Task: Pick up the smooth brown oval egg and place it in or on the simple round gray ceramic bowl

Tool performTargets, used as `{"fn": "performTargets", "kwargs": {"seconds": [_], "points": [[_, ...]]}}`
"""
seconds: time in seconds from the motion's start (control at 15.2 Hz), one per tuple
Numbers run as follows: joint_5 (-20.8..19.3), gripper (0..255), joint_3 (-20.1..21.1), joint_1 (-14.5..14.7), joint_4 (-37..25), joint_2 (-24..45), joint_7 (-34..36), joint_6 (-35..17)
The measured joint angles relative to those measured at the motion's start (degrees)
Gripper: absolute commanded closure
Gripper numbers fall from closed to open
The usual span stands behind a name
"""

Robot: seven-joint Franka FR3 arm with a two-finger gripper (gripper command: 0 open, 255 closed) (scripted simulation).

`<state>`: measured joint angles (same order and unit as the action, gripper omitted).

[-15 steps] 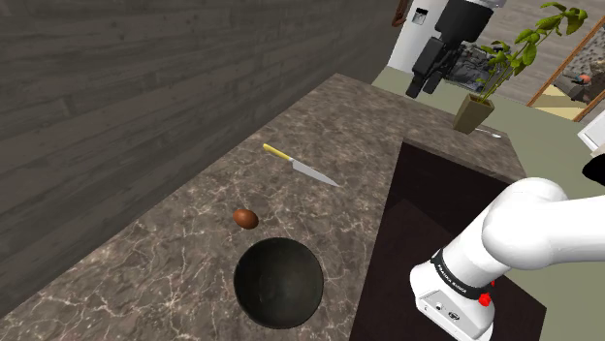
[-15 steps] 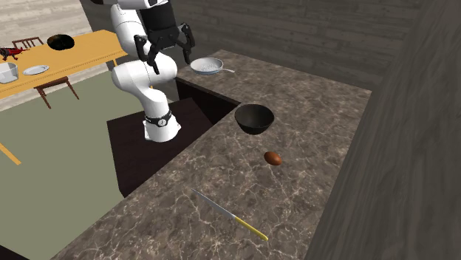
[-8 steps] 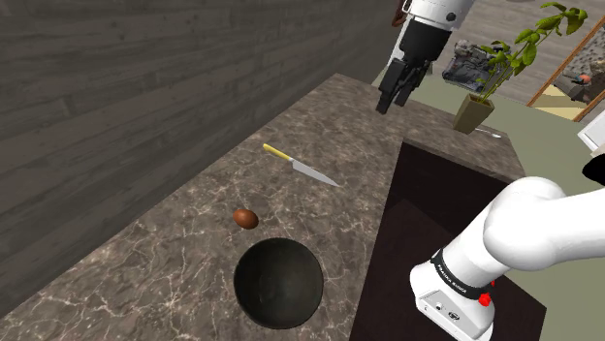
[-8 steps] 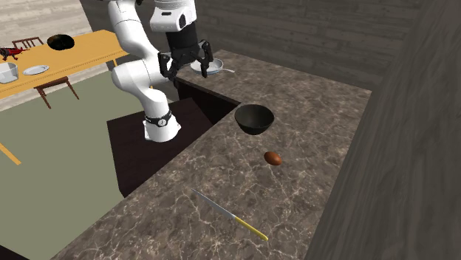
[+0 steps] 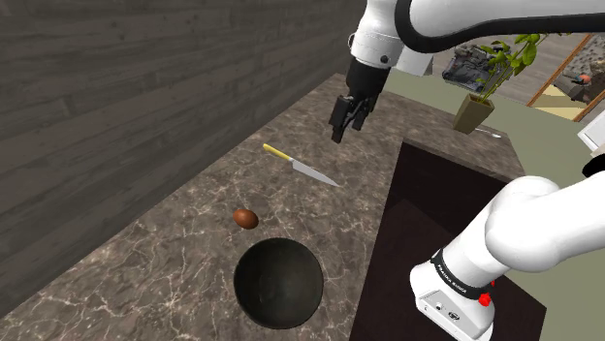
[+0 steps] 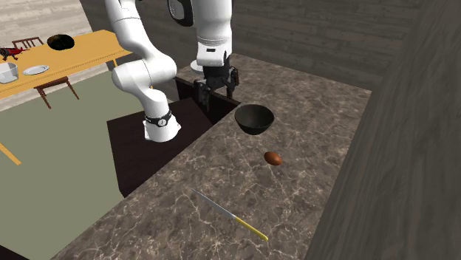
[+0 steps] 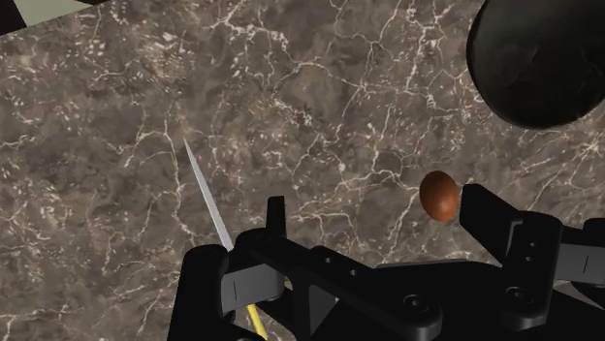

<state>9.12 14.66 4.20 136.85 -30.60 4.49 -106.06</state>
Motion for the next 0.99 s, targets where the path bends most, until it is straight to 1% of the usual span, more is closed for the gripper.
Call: {"fn": "performTargets", "kwargs": {"seconds": [0.26, 0.46, 0.73, 0.99], "points": [[-0.7, 0, 3.6, 0.6, -0.7, 7.1, 2.1, -5.8], [-2.2, 0, 6.0, 0.7, -1.8, 13.2, 3.8, -10.1], [-5.5, 0, 9.2, 1.1, -4.2, 21.9, 7.3, -15.2], [-10.2, 0, 11.6, 2.2, -8.2, 30.6, 11.7, -18.2]]}}
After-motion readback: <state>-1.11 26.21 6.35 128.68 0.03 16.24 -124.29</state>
